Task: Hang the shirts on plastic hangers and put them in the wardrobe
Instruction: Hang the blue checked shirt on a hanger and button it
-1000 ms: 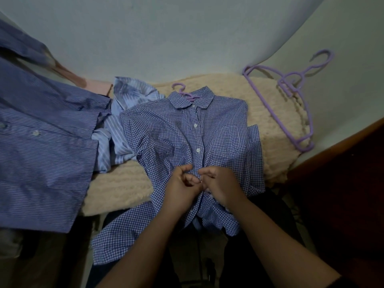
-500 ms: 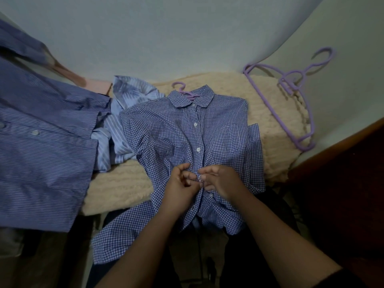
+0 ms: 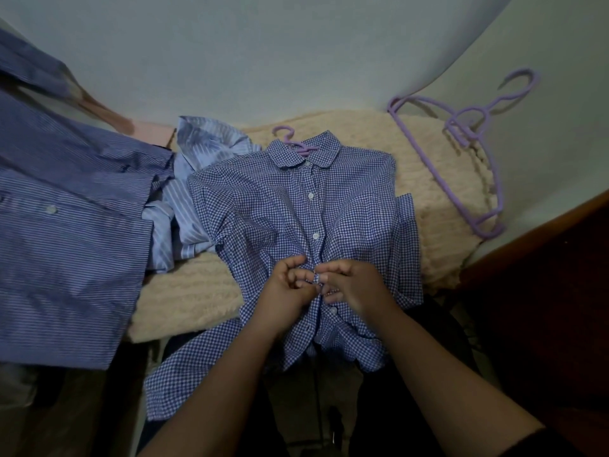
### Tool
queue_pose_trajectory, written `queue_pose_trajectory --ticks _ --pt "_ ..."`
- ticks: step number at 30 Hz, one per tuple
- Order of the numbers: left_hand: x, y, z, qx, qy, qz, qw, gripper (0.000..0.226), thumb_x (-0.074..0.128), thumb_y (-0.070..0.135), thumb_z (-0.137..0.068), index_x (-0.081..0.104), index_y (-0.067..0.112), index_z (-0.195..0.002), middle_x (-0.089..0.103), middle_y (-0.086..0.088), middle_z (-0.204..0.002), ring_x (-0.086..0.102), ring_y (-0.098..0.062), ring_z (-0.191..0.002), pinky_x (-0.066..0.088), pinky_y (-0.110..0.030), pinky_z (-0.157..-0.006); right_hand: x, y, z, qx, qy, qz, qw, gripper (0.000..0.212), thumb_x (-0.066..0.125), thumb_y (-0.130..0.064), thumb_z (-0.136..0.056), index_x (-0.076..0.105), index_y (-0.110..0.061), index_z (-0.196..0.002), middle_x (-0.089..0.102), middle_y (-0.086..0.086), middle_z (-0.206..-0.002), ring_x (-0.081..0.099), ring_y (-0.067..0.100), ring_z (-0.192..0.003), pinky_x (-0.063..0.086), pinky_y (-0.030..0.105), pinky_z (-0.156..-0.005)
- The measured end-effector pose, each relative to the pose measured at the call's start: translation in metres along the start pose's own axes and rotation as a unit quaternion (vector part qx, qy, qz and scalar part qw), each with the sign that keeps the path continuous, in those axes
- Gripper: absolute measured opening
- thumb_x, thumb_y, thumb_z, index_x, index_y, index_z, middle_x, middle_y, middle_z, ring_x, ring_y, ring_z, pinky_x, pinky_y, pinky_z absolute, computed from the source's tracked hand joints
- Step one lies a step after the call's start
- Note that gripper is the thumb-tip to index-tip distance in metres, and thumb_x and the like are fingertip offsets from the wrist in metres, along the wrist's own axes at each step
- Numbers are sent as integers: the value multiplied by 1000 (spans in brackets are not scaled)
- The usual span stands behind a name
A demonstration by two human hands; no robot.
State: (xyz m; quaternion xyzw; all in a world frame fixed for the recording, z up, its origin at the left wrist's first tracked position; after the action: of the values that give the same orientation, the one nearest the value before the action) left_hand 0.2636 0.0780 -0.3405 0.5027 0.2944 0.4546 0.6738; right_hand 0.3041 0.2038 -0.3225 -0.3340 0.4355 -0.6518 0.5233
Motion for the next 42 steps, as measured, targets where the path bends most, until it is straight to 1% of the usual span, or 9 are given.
queue_pose_trajectory --ticks 5,9,16,18,21,25,34,40,42 --pt "0 -2 -3 -14 2 24 1000 47 65 -11 -81 47 21 -112 58 -4 -84 55 -22 -81 48 -22 -67 0 -1 -2 18 -11 -14 1000 15 58 -1 -89 67 -13 -90 63 6 -72 59 12 -65 54 29 -64" --pt "-2 -5 -3 -15 8 12 1000 50 68 -9 -80 47 18 -116 59 -3 -85 57 -23 -85 50 -23 -70 1 2 -3 24 -3 1 1000 19 56 -2 -89 66 -18 -87 65 4 -76 61 12 -70 54 31 -73" --pt "-6 -4 1 -23 22 46 998 43 71 0 -81 51 17 -115 70 0 -80 63 -15 -67 53 -27 -69 0 8 -4 34 15 -25 999 16 58 -6 -90 66 -18 -84 64 2 -72 58 13 -69 51 33 -73" --pt "-9 -5 2 -20 37 51 998 38 68 -1 -83 51 14 -114 70 -1 -77 63 -15 -64 54 -26 -68 0 9 -3 27 15 -21 999 11 62 -9 -88 66 -19 -87 66 1 -80 61 14 -76 53 32 -74" --pt "-9 -6 2 -17 49 49 997 34 65 -3 -85 52 12 -113 70 -1 -73 65 -15 -65 55 -23 -66 1 9 -2 22 15 -19 999 12 64 -7 -87 65 -17 -92 66 2 -90 62 14 -85 53 30 -73" --pt "-8 -6 1 -18 44 50 998 37 65 -4 -84 51 12 -114 70 0 -72 64 -15 -66 54 -24 -68 0 10 -2 23 20 -25 999 15 60 -3 -88 64 -17 -91 64 1 -87 61 13 -82 53 29 -71" --pt "-5 -5 -1 -21 36 15 999 39 69 0 -82 49 20 -109 71 0 -76 62 -14 -63 52 -26 -66 0 4 -3 -4 -12 73 997 15 52 -2 -92 58 -14 -88 59 2 -78 55 11 -71 51 23 -62" --pt "-3 -4 1 -9 26 37 999 41 67 -4 -83 48 19 -113 67 3 -75 62 -10 -64 51 -24 -67 2 2 -1 -10 -16 98 995 24 51 -2 -93 68 -17 -86 65 11 -84 58 16 -75 52 25 -64" --pt "-2 -5 2 -11 15 55 998 44 67 -4 -81 48 18 -114 67 2 -77 65 -9 -71 52 -23 -73 3 4 0 3 -15 76 997 22 52 -4 -93 70 -16 -88 68 7 -90 63 16 -82 53 26 -69"
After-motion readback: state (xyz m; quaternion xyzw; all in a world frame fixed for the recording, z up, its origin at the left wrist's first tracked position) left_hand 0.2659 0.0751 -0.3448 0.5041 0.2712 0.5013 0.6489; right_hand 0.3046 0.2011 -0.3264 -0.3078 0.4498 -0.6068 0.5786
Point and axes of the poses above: each hand's wrist, its own z-axis away from the middle knuckle, its own x-axis out of the palm, y = z × x, the point moved 6 cm from there along -z, towards the middle knuckle
